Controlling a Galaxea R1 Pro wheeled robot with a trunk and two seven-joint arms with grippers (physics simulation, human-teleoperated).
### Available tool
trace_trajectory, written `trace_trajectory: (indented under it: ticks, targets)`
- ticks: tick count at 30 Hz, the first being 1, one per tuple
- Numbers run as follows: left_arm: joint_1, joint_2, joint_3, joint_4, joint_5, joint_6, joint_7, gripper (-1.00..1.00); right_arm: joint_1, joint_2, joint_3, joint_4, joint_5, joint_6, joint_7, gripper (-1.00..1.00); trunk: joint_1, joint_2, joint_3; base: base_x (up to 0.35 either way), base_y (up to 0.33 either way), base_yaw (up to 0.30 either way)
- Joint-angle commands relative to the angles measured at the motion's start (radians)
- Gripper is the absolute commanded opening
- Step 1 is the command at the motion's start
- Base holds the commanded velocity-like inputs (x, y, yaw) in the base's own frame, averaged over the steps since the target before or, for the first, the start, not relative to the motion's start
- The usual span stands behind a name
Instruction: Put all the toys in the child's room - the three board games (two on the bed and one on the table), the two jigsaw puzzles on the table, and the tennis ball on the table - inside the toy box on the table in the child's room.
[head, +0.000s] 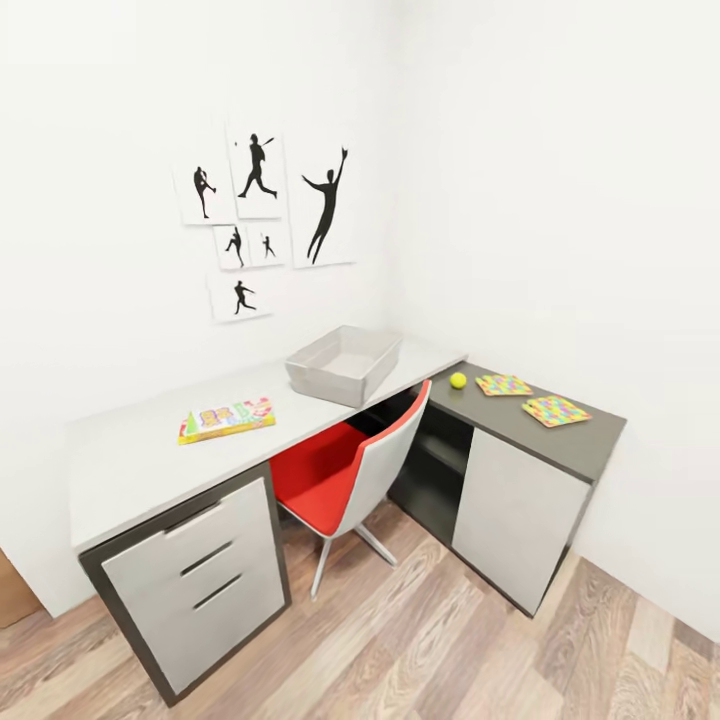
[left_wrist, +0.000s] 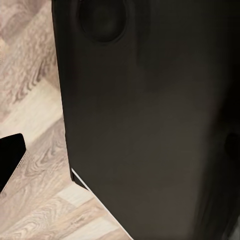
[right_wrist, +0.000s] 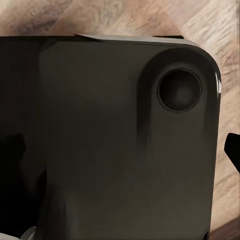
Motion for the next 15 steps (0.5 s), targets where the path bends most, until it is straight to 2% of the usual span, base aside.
trace_trajectory:
  ticks: [1, 15]
  targets:
    - [0.000, 0.000, 0.000, 0.000, 0.000, 0.000, 0.000, 1.00, 0.000, 0.000, 0.000, 0.000, -0.001, -0.004, 0.000, 1.00, 0.000, 0.000, 0.000, 0.000, 0.000, -0.279]
    - [0.000, 0.000, 0.000, 0.000, 0.000, 0.000, 0.000, 1.00, 0.001, 0.000, 0.000, 0.000, -0.002, -0.009, 0.000, 1.00, 0.000, 0.000, 0.007, 0.000, 0.000, -0.279]
